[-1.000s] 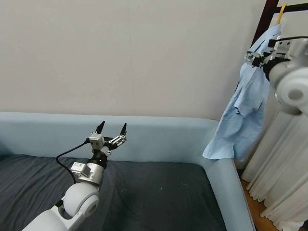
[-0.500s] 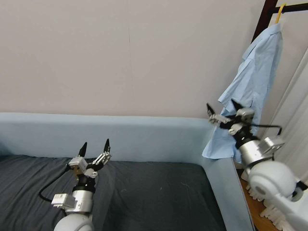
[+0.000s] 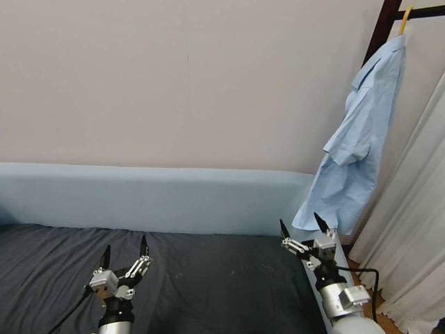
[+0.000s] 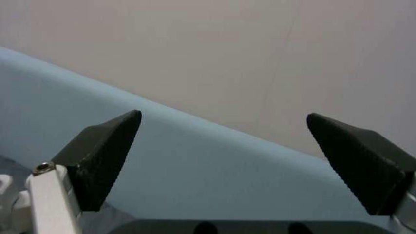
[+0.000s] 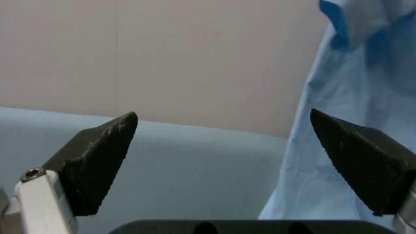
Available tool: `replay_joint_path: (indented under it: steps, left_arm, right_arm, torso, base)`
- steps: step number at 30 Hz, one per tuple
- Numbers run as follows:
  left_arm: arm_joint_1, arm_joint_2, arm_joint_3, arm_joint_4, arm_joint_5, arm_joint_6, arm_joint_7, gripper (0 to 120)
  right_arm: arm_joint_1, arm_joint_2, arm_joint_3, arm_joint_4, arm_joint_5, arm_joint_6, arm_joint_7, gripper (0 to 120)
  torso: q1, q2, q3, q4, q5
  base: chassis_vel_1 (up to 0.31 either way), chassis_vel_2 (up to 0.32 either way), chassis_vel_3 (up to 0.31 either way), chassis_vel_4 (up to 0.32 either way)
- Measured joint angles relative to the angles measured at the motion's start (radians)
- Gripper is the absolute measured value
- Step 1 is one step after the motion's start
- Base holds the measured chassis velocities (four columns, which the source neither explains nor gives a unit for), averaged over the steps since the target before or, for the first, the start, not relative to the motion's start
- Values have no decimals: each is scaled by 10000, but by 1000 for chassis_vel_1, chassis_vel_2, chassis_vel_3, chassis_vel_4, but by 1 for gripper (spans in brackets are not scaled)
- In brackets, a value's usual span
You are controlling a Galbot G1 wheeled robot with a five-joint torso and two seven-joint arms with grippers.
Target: Pick up the clothes from the sofa and hang them on the clothes hanger.
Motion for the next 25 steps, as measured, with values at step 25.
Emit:
replay_joint_path:
  steps: [25]
  left_arm:
    - [331,-205,117,149,219,-166,273,100]
  right_arm:
    - [-387,236,653,79,113,87,-235,100]
  torso:
    - [2,-1,2,4,0]
  base:
    - [0,0,0,0]
